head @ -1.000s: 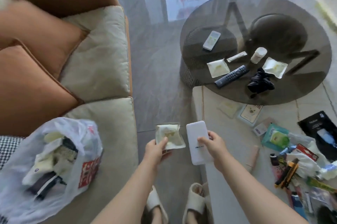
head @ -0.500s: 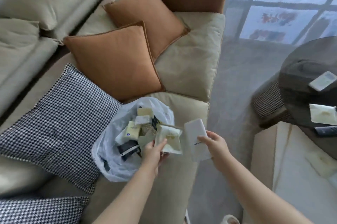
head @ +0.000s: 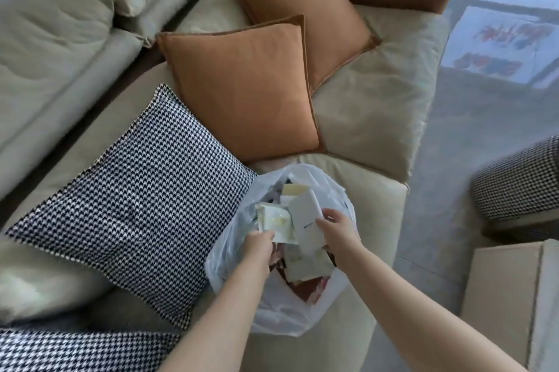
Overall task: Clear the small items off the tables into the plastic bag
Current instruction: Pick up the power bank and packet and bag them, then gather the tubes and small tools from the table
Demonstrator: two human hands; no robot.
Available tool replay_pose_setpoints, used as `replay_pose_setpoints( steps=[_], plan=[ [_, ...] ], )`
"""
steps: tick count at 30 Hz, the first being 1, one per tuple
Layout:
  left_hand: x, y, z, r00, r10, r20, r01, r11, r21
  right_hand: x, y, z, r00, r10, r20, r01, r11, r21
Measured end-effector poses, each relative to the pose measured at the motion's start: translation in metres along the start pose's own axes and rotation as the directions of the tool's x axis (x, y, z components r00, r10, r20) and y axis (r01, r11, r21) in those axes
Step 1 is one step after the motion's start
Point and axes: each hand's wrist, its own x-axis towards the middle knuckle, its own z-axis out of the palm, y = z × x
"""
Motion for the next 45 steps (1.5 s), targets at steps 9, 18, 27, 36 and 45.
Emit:
replay_pose_setpoints(
  steps=[9,18,27,36,45],
  plan=[
    [0.001,0.001,0.011,0.996,0.084,0.001,-0.082,0.975,0.204,-0.007,0.008,-0.009,1.000,-0.004,0.004,0.004,0.984,-0.176],
    [-0.065,-0.011,0.017,0.949,0.311,-0.054,-0.259,0.865,0.430,-0.045,0.013,-0.075,0.981,-0.185,-0.065,0.151,0.923,-0.353],
    [-0.163,-0.084,0.121,0.875,0.258,0.410,-0.466,0.680,0.566,-0.108,0.096,-0.201,0.957,-0.211,-0.199,0.076,0.845,-0.529],
    [-0.251,-0.185,0.244,0.728,0.124,0.674,-0.660,0.394,0.640,-0.173,0.216,-0.340,0.912,-0.110,-0.395,-0.070,0.907,-0.415],
    [-0.306,-0.292,0.323,0.641,-0.048,0.766,-0.761,0.089,0.642,-0.240,0.353,-0.432,0.823,0.098,-0.560,-0.234,0.956,-0.177]
  ],
)
